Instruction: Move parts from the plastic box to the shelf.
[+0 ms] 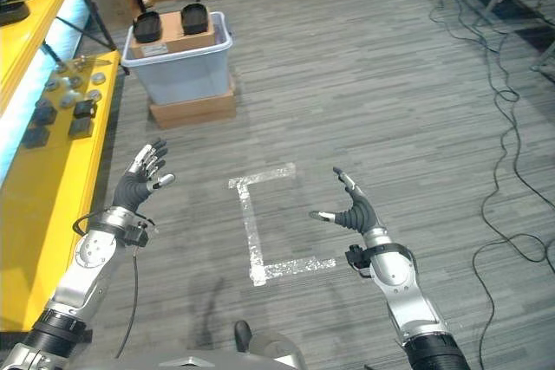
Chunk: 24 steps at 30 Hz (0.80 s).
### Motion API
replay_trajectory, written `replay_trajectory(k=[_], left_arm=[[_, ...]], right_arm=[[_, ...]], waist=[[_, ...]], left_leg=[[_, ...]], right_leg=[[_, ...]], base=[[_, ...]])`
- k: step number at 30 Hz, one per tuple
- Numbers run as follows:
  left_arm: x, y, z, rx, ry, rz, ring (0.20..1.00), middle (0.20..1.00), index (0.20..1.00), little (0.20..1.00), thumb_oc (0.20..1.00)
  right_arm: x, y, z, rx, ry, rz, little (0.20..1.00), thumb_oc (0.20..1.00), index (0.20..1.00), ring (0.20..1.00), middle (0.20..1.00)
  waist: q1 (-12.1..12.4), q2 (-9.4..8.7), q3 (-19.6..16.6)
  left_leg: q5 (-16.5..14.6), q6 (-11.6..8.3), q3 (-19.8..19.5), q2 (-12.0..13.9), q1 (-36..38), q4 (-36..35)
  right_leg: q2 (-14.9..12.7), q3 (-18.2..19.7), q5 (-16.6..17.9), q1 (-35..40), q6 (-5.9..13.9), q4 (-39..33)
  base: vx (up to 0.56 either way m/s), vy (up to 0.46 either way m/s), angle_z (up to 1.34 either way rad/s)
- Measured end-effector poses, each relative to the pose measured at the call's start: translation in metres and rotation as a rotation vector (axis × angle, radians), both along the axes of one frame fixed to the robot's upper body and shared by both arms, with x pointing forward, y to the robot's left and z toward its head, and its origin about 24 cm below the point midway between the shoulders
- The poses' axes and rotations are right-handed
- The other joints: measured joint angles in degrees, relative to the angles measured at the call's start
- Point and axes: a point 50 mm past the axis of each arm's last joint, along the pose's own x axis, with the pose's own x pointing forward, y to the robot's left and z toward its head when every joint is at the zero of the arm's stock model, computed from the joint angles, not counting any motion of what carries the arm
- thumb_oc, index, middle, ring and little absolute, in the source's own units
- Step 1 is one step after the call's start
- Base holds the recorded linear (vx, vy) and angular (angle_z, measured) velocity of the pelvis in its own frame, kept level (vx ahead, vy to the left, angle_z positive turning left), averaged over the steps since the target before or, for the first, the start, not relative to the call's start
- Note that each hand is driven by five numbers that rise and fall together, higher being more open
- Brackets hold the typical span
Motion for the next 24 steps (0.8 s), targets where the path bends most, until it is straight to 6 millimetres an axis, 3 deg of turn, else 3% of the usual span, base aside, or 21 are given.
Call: replay_trajectory(k=[1,2,3,5,6,7,8,9,10,11,12,13,16,18,19,20,22,23,24], left_arm=[[-0.002,0.002,-0.003,0.007,0.014,-0.003,1.0,1.0,1.0,1.0,1.0],[-0.002,0.002,-0.003,0.007,0.014,-0.003,1.0,1.0,1.0,1.0,1.0],[-0.002,0.008,-0.004,0.033,0.02,0.009,1.0,1.0,1.0,1.0,1.0],[-0.002,0.008,-0.004,0.033,0.02,0.009,1.0,1.0,1.0,1.0,1.0],[-0.004,0.009,-0.004,0.006,0.023,0.03,1.0,1.0,1.0,1.0,1.0],[-0.006,0.014,0.002,0.015,-0.006,0.037,1.0,1.0,1.0,1.0,1.0],[-0.012,0.017,-0.007,0.017,0.033,0.048,1.0,1.0,1.0,1.0,1.0],[-0.018,0.019,-0.017,0.018,0.074,0.058,1.0,1.0,1.0,1.0,1.0],[-0.026,0.019,-0.03,0.017,0.141,0.061,1.0,1.0,1.0,1.0,1.0],[-0.026,0.019,-0.034,0.015,0.156,0.059,1.0,1.0,1.0,1.0,1.0],[-0.026,0.022,-0.035,0.018,0.164,0.07,1.0,1.0,1.0,1.0,1.0],[-0.027,0.024,-0.035,0.02,0.164,0.077,1.0,1.0,1.0,1.0,1.0],[-0.019,0.025,-0.026,0.016,0.118,0.095,1.0,1.0,1.0,1.0,1.0],[-0.019,0.023,-0.026,0.015,0.115,0.097,1.0,1.0,1.0,1.0,1.0],[-0.02,0.022,-0.027,0.017,0.119,0.091,1.0,1.0,1.0,1.0,1.0],[-0.02,0.023,-0.027,0.031,0.12,0.09,1.0,1.0,1.0,1.0,1.0],[-0.016,0.02,-0.025,0.042,0.11,0.079,1.0,1.0,1.0,1.0,1.0],[-0.015,0.016,-0.023,0.056,0.105,0.056,1.0,1.0,1.0,1.0,1.0],[-0.013,0.014,-0.022,0.058,0.1,0.045,1.0,1.0,1.0,1.0,1.0]], right_arm=[[0.001,0.003,-0.001,0.011,0.003,0.008,1.0,1.0,1.0,1.0,1.0],[0.001,0.003,-0.001,0.011,0.003,0.008,1.0,1.0,1.0,1.0,1.0],[0.001,0.013,-0.006,0.047,0.013,0.031,1.0,1.0,1.0,1.0,1.0],[0.001,0.013,-0.006,0.047,0.013,0.031,1.0,1.0,1.0,1.0,1.0],[0.003,0.019,-0.006,0.042,0.017,0.064,1.0,1.0,1.0,1.0,1.0],[0.011,0.021,-0.002,0.058,0.003,0.065,1.0,1.0,1.0,1.0,1.0],[0.012,0.025,-0.003,0.074,0.004,0.067,1.0,1.0,1.0,1.0,1.0],[0.015,0.029,0.003,0.078,-0.021,0.085,1.0,1.0,1.0,1.0,1.0],[0.022,0.029,0.011,0.049,-0.041,0.112,1.0,1.0,1.0,1.0,1.0],[0.023,0.027,0.009,0.04,-0.026,0.105,1.0,1.0,1.0,1.0,1.0],[0.022,0.026,0.006,0.039,-0.009,0.101,1.0,1.0,1.0,1.0,1.0],[0.019,0.026,0.003,0.04,0.003,0.101,1.0,1.0,1.0,1.0,1.0],[0.015,0.026,-0.004,0.032,0.034,0.103,1.0,1.0,1.0,1.0,1.0],[0.013,0.028,-0.008,0.042,0.047,0.104,1.0,1.0,1.0,1.0,1.0],[0.009,0.028,-0.008,0.041,0.052,0.107,1.0,1.0,1.0,1.0,1.0],[0.004,0.03,-0.012,0.051,0.062,0.109,1.0,1.0,1.0,1.0,1.0],[-0.001,0.037,-0.022,0.054,0.099,0.115,1.0,1.0,1.0,1.0,1.0],[-0.003,0.039,-0.025,0.059,0.104,0.113,1.0,1.0,1.0,1.0,1.0],[-0.002,0.039,-0.024,0.059,0.101,0.112,1.0,1.0,1.0,1.0,1.0]], waist=[[1.22,0.84,-0.45],[1.22,0.84,-0.45],[2.68,-2.32,1.47],[2.68,-2.32,1.47],[5.18,-1.42,4.16],[6.96,-3.37,6.34],[8.68,-3.98,6.78],[10.01,-5.11,7.29],[11.97,-2.56,8.38],[12.23,0.13,8.35],[12.76,1.7,8.35],[13.1,2.47,8.17],[12.13,2.13,7.77],[12.51,0.97,7.19],[12.5,1.31,6.79],[11.79,0.83,5.74],[10.63,-2.35,3.96],[11.04,-3.59,3.06],[10.71,-3.51,2.33]], left_leg=[[-0.07,-0.19,-0.11,-0.04,-2.06,7.02],[-0.07,-0.19,-0.11,-0.04,-2.06,7.02],[-0.25,1.13,1.36,-5.83,-8.79,22.06],[-0.25,1.13,1.36,-5.83,-8.79,22.06],[-0.07,8.21,3.02,-5.26,-18.13,30.35],[-1.74,10.17,6.09,-5.78,-25.86,34.31],[-4.68,8.38,7.47,-7.79,-27.91,28.16],[-5.96,8.91,8.64,-10.12,-29.05,15.15],[-4.29,9.06,9.0,-10.97,-28.94,-5.35],[-2.96,9.23,7.42,-10.87,-27.1,-16.85],[-1.83,8.77,5.82,-11.18,-25.34,-25.24],[-0.83,8.55,5.4,-11.44,-24.97,-26.63],[1.15,9.13,5.51,-12.75,-24.78,-28.97],[3.76,13.84,7.37,-13.43,-19.73,-30.91],[3.3,15.97,8.57,-13.24,-16.94,-31.26],[5.74,17.67,7.67,-13.28,-14.15,-32.24],[9.38,20.87,8.08,-14.51,-11.4,-32.61],[8.9,20.82,7.88,-15.25,-8.74,-32.54],[7.64,20.57,7.84,-15.84,-7.56,-32.54]], right_leg=[[0.77,1.41,1.14,0.5,-1.36,-0.54],[0.77,1.41,1.14,0.5,-1.36,-0.54],[-1.07,1.86,1.82,2.96,5.04,-2.91],[-1.07,1.86,1.82,2.96,5.04,-2.91],[-0.46,3.49,0.35,-2.01,5.0,5.03],[-3.04,5.13,1.27,2.09,-0.19,-0.93],[-3.94,6.56,2.68,2.84,-0.15,-2.01],[-5.3,8.49,2.51,3.58,1.52,-3.98],[-4.36,8.86,3.64,7.38,3.7,-8.77],[-3.44,7.73,2.87,10.24,3.29,-10.3],[-2.37,7.59,3.2,11.98,1.26,-10.33],[-1.76,7.82,2.91,13.84,-0.04,-10.6],[-1.1,9.83,0.91,18.7,0.86,-13.04],[-1.61,12.25,-1.22,21.86,4.49,-13.25],[-0.99,12.92,-2.16,23.94,6.04,-12.98],[-0.49,13.12,-3.74,25.79,7.42,-12.36],[-1.54,12.87,-6.08,25.51,10.83,-6.16],[-3.42,11.98,-9.3,23.96,11.82,0.32],[-5.06,11.35,-10.1,23.11,12.12,2.95]], base=[[0.03,-0.094,-0.15],[0.15,-0.183,-0.47],[0.13,-0.193,-0.3],[0.09,-0.121,-0.21],[0.33,0.006,-0.05],[0.35,0.006,-0.23],[0.39,0.08,-0.37],[0.31,0.052,-0.86],[0.3,0.05,-0.69],[0.29,0.024,-0.59],[0.18,0.012,-0.34],[0.26,0.029,-0.43],[0.3,0.102,-0.22],[0.3,0.171,-0.56],[0.29,0.181,-0.42],[0.3,0.17,-0.01],[0.33,0.192,-0.03],[0.26,0.164,-0.32],[0.22,0.13,-0.27]])
